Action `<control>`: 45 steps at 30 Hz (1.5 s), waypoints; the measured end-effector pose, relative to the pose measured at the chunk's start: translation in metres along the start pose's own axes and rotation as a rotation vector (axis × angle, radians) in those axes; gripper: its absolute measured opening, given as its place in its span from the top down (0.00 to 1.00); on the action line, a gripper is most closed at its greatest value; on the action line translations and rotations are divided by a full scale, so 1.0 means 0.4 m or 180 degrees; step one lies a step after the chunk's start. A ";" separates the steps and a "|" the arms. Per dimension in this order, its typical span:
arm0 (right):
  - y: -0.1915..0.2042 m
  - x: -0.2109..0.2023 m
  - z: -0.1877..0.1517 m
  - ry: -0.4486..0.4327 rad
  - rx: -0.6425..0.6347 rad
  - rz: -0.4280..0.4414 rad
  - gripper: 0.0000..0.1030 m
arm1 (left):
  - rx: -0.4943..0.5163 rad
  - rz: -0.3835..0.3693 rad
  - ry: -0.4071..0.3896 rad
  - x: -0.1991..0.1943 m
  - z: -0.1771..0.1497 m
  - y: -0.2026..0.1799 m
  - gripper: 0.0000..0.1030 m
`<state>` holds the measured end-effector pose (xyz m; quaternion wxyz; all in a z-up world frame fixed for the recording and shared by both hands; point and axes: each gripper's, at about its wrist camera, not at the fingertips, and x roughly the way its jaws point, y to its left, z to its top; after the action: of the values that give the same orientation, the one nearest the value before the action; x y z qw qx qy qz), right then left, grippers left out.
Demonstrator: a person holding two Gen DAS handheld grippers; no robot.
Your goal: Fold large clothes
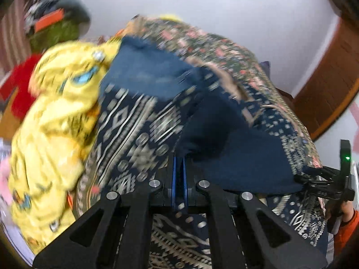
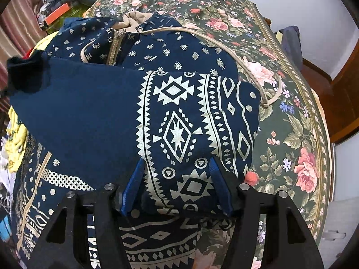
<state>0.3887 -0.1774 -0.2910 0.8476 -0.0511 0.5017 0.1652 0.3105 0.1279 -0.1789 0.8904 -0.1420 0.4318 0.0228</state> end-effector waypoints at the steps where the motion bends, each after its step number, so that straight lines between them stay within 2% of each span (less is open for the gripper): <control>1: 0.004 0.001 0.000 -0.0002 -0.0017 -0.0011 0.45 | -0.0099 -0.0039 0.0040 0.011 -0.011 0.024 0.95; 7: 0.022 0.004 -0.006 -0.0011 -0.0094 -0.0066 0.43 | -0.0525 -0.0157 0.0257 0.075 -0.078 0.108 0.95; 14: 0.018 0.004 -0.007 -0.0005 -0.0086 -0.0052 0.43 | -0.0660 -0.0248 0.0025 0.039 -0.123 0.118 0.95; 16: 0.021 0.004 -0.005 0.0001 -0.0094 -0.0066 0.43 | -0.0720 -0.0255 0.0035 0.041 -0.128 0.128 0.95; 17: 0.021 0.005 -0.003 0.0004 -0.0100 -0.0078 0.43 | -0.0727 -0.0154 0.0078 0.051 -0.132 0.133 0.95; 19: 0.024 0.004 -0.003 0.0010 -0.0102 -0.0110 0.42 | -0.0632 0.0307 0.0153 0.071 -0.135 0.141 0.95; 20: 0.023 0.005 -0.002 0.0011 -0.0097 -0.0109 0.42 | -0.0593 0.0453 0.0227 0.085 -0.138 0.151 0.95; 22: 0.023 0.003 -0.003 0.0014 -0.0088 -0.0103 0.42 | -0.0661 0.0376 0.0341 0.098 -0.149 0.177 0.95; 24: 0.023 0.002 -0.003 0.0018 -0.0089 -0.0101 0.42 | -0.0627 0.0434 0.0387 0.096 -0.153 0.186 0.95; 27: 0.022 -0.006 0.000 0.0039 -0.0107 -0.0117 0.42 | -0.0428 0.0552 0.0369 0.067 -0.146 0.176 0.95; 32: 0.024 -0.054 0.024 -0.0100 -0.0133 -0.0120 0.42 | -0.0090 0.0514 0.0283 0.009 -0.097 0.118 0.94; 36: 0.025 -0.111 0.053 -0.0313 -0.0136 -0.0103 0.42 | 0.0265 0.0502 0.0043 -0.052 -0.020 0.039 0.87; 39: 0.025 -0.152 0.076 -0.0477 -0.0136 -0.0090 0.42 | 0.0466 0.0493 -0.0248 -0.106 0.036 -0.021 0.63; 40: 0.026 -0.160 0.083 -0.0520 -0.0137 -0.0080 0.42 | 0.0518 0.0476 -0.0340 -0.119 0.053 -0.034 0.52; 41: 0.026 -0.172 0.095 -0.0577 -0.0137 -0.0067 0.42 | 0.0570 0.0463 -0.0415 -0.131 0.065 -0.052 0.46; 42: 0.026 -0.176 0.102 -0.0604 -0.0141 -0.0060 0.42 | 0.0653 0.0448 -0.0506 -0.142 0.087 -0.078 0.46; 45: 0.032 -0.184 0.140 -0.0689 -0.0160 -0.0062 0.42 | 0.0777 0.0377 -0.0553 -0.131 0.143 -0.135 0.46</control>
<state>0.3983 -0.1680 -0.1985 0.8968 -0.0591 0.4024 0.1741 0.3301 0.0962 -0.0920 0.9321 -0.0045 0.3605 0.0348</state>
